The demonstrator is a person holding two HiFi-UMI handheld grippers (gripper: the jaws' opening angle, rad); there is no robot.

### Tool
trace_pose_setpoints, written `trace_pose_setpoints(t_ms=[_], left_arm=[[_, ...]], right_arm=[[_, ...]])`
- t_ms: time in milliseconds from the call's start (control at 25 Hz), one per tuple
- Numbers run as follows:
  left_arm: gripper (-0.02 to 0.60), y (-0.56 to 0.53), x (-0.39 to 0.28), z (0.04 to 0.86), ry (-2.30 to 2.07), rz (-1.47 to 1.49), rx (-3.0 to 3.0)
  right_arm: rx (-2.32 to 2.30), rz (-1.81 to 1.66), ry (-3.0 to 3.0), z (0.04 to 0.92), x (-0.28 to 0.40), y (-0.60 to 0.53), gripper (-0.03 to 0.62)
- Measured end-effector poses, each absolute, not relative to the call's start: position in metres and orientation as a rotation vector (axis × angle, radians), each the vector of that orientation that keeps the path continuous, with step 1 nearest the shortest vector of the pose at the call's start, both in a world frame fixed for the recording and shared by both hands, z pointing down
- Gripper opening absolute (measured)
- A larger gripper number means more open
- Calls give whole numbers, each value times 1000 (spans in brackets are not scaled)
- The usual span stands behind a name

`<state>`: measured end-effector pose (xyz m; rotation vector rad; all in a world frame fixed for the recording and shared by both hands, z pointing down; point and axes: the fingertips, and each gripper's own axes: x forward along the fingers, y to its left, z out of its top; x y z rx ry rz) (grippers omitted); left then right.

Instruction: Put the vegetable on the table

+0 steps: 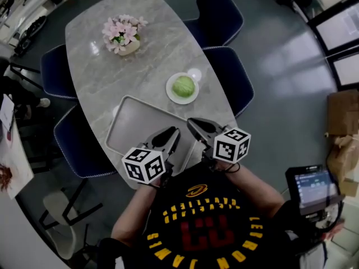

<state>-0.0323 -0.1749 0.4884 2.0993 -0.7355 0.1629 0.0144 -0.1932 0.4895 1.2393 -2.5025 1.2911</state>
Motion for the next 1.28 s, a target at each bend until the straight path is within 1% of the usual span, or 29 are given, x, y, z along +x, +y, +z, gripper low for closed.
trace_pose_setpoints(t_ms=[280,520,1120,1280], left_arm=[[64,-160,-46,481,-760,147,2144],[64,-145,-42,477,-736,144,2147],[64,-123,-31,476,-924,196,2105],[64,-118,-18,465,-997,204,2098]], right_arm=[[1222,1165,-2517,484,-6,-178,5],[1226,1062,-2543,469,-7,-170,5],[933,989,-2679,466,-11,-148,6],[841,940,-2738,448,-2,-142,6]])
